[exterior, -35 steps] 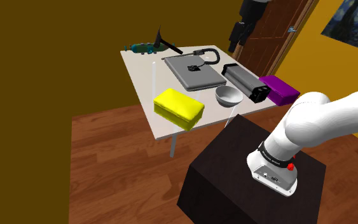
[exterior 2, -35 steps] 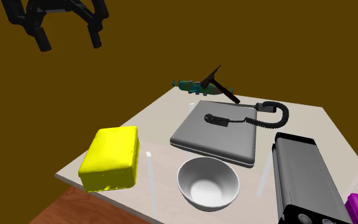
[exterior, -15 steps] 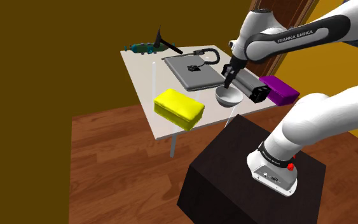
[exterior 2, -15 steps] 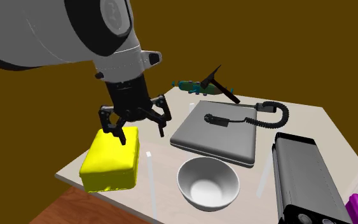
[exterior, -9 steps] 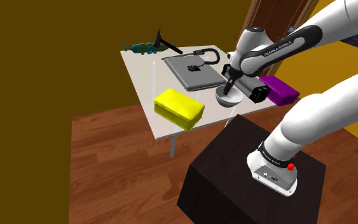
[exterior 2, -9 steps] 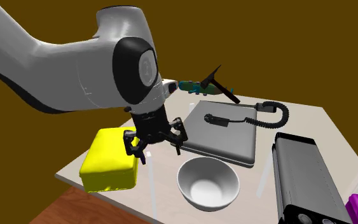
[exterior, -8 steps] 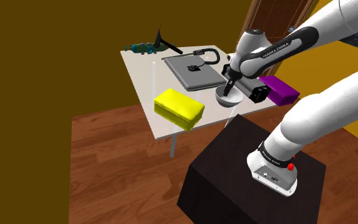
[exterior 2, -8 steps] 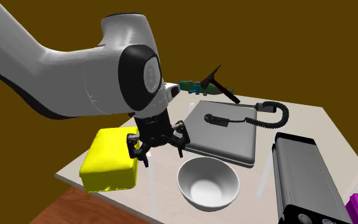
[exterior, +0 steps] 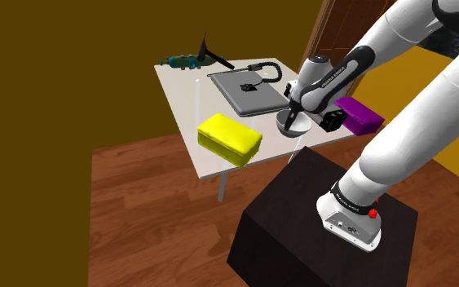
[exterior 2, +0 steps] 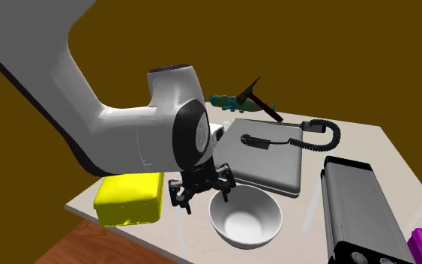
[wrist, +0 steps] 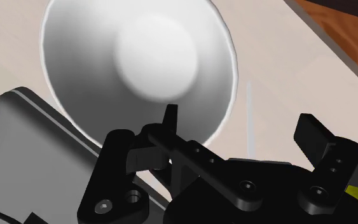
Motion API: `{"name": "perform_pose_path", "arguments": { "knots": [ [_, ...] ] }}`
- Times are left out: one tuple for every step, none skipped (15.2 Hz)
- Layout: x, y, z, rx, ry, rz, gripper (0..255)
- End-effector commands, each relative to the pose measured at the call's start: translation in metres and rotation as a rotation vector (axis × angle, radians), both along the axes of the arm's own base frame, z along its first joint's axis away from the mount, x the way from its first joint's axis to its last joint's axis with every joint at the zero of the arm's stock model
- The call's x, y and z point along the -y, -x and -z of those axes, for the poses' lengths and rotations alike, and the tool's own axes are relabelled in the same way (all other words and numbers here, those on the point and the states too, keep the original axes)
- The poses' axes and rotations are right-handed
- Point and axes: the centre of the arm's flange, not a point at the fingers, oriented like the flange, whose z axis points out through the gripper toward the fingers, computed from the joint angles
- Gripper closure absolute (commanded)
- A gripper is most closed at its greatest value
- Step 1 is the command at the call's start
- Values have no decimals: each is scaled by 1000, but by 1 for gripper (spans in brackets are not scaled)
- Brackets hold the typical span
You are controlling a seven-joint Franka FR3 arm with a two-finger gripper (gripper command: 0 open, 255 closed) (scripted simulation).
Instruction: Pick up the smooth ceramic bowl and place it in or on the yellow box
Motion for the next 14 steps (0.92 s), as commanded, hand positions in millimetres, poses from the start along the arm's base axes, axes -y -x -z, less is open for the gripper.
{"name": "perform_pose_path", "arguments": {
  "knots": [
    [2,0,11,1,0,0,0],
    [3,-1,16,1,0,0,0],
    [4,-1,24,1,0,0,0],
    [4,-1,24,1,0,0,0],
    [4,-1,24,1,0,0,0],
    [4,-1,24,1,0,0,0],
    [4,-1,24,1,0,0,0],
    [4,-1,24,1,0,0,0],
    [4,-1,24,1,0,0,0],
    [4,-1,24,1,0,0,0],
    [4,-1,24,1,0,0,0],
    [4,-1,24,1,0,0,255],
    [4,-1,24,1,0,0,255],
    [4,-1,24,1,0,0,255]
  ]
}}
